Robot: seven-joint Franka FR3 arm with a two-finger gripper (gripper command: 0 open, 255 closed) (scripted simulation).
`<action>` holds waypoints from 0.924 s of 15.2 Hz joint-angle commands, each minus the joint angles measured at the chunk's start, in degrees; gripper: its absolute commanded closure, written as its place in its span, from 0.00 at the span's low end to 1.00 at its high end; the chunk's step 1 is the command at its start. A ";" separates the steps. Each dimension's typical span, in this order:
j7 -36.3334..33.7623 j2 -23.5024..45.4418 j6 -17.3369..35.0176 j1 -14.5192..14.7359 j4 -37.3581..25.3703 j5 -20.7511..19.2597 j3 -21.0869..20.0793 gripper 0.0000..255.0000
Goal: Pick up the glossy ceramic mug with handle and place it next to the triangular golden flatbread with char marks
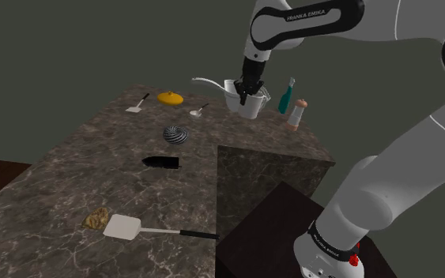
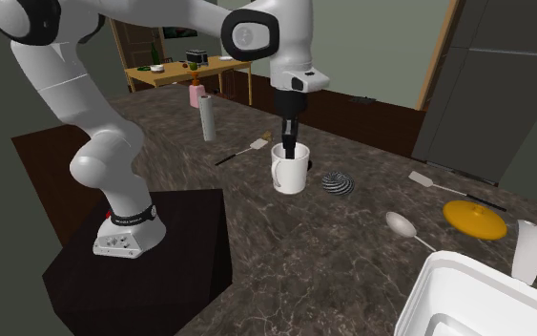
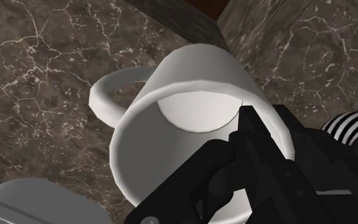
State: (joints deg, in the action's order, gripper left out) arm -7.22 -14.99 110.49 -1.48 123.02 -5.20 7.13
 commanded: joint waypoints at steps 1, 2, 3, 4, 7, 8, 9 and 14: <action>-2.96 -0.57 -0.21 1.16 0.55 0.32 -1.88 1.00; -4.36 -0.59 -0.31 1.73 0.56 0.53 -2.80 1.00; -5.75 -0.54 -0.41 2.31 0.51 0.73 -3.72 1.00; -7.14 -0.43 -0.51 2.88 0.39 0.95 -4.64 1.00; -11.28 0.25 -0.82 4.59 -0.34 1.57 -7.38 1.00; -12.66 0.59 -0.93 5.16 -0.72 1.76 -8.27 1.00; -14.04 1.00 -1.05 5.73 -1.15 1.94 -9.16 1.00; -20.91 3.87 -1.72 8.53 -4.32 2.56 -13.50 1.00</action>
State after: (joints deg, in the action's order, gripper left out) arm -26.71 -12.35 109.11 6.52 120.21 -2.71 -5.52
